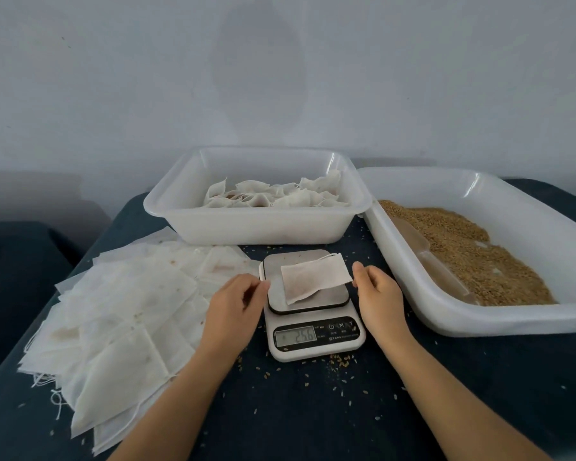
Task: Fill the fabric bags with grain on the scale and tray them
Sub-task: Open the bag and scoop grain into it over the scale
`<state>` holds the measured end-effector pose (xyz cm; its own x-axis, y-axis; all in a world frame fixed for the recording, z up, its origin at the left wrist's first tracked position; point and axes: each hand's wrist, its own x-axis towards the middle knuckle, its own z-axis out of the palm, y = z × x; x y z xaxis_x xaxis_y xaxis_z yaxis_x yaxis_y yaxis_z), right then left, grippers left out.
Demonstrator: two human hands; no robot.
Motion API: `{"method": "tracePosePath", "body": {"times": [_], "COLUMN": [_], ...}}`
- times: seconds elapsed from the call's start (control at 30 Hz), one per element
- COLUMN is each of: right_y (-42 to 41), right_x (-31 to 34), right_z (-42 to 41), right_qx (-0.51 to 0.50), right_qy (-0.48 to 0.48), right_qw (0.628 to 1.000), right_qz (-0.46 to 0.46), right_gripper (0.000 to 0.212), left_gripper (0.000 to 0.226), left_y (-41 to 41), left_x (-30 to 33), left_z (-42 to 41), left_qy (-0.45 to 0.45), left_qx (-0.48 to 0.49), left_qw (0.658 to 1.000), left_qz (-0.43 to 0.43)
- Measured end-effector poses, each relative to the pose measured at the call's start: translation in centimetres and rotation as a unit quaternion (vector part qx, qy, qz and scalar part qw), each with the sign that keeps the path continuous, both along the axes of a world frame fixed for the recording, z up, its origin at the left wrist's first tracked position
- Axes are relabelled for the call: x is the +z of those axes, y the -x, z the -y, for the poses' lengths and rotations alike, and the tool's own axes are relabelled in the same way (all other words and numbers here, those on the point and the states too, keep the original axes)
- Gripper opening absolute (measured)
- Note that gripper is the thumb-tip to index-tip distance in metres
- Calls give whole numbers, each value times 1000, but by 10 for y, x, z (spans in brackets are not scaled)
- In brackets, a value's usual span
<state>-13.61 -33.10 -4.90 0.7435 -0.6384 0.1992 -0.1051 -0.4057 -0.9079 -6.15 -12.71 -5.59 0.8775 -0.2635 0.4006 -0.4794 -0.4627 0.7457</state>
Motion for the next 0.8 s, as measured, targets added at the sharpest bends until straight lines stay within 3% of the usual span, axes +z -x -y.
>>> {"method": "tracePosePath", "body": {"times": [0.2,0.5,0.63,0.7,0.8], "right_y": [-4,-5,-3,-1,-4], "right_x": [-8,-11,-9,-3,13], "right_z": [7,10,8,6,4], "right_qx": [11,20,36,54,93], "right_qy": [-21,-51,-98,-72,0], "right_qw": [999,998,994,996,995], "right_qz": [-30,-43,-26,-26,-23], "right_gripper": [41,39,50,49,28], "left_gripper": [37,38,37,37,35], "left_y": [-9,-8,-8,-9,-9], "left_x": [-11,-13,-14,-14,-14], "left_z": [-1,-1,-2,-2,-2], "left_qy": [-6,-8,2,5,12], "left_qx": [32,27,26,26,23], "left_qw": [996,997,997,996,996], "left_qz": [-80,-75,-77,-80,-83]}}
